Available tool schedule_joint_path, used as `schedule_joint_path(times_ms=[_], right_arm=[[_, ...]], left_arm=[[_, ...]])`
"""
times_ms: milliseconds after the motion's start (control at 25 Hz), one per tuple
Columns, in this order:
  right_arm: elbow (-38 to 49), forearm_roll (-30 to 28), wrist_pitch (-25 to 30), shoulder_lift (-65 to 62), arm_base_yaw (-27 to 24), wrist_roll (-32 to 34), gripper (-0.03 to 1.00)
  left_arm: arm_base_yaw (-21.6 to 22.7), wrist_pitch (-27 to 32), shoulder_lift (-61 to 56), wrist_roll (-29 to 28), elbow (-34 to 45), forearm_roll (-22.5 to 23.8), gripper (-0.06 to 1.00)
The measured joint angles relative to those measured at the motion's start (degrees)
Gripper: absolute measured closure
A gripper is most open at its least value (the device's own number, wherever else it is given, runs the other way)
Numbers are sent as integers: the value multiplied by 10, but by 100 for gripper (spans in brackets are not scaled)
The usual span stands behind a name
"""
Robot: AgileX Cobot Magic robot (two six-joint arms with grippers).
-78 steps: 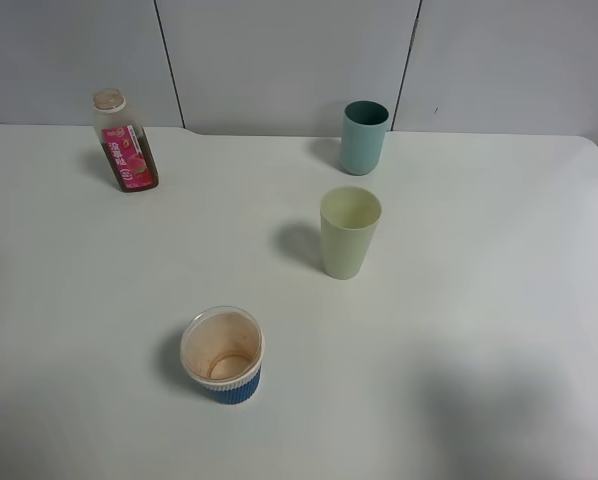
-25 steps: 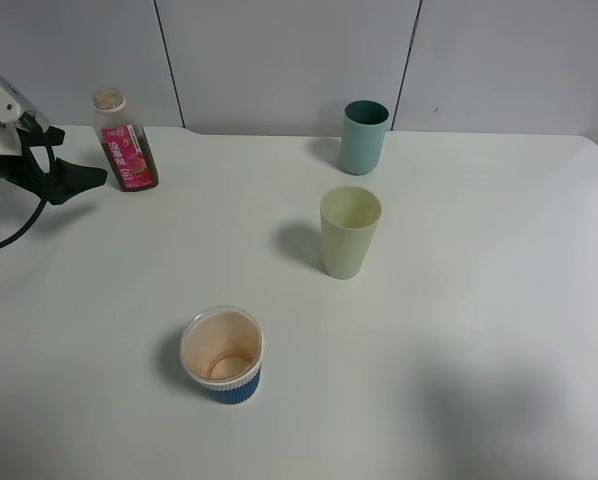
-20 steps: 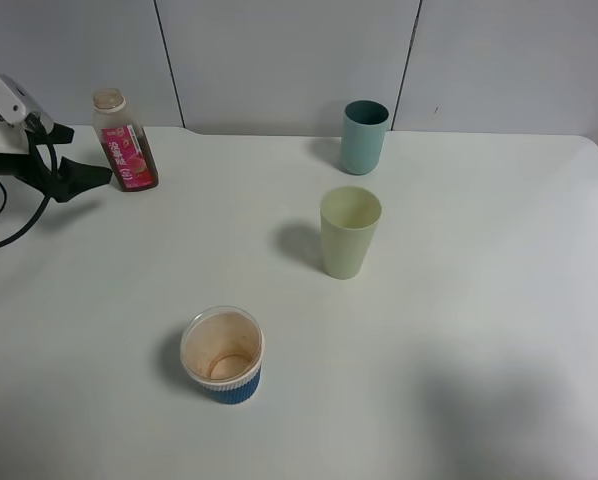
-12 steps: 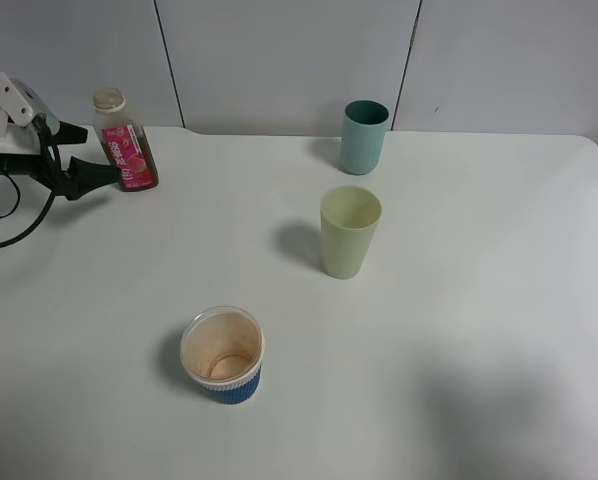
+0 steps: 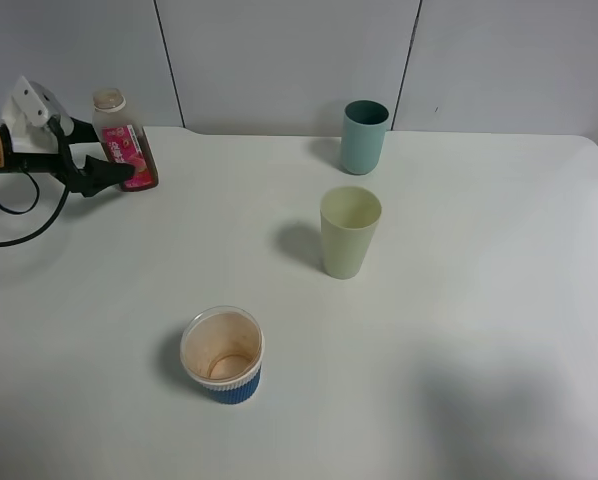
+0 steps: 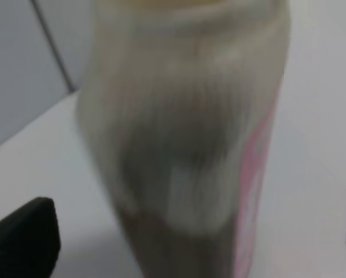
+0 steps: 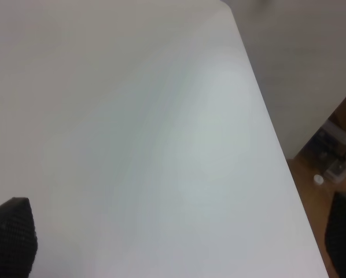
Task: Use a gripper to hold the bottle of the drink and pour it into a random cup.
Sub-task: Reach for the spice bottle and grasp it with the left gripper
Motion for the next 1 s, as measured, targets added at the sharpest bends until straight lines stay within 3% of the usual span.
schedule_joint_path(times_ms=[400,600,720,880,1000], right_arm=[[0,0,0,0,0,0,-3],[0,0,0,0,0,0,-3],[0,0,0,0,0,0,-3],[0,0,0,0,0,0,-3],[0,0,0,0,0,0,-3]], left_arm=[[-28,-12,56,0,-43,2,-3],[-28,-12,56,0,-43,2,3],[-28,-10,56,0,-43,2,20],[-28,-4,56,-2,-43,1,59],[-28,-5,56,-2,-43,2,62]])
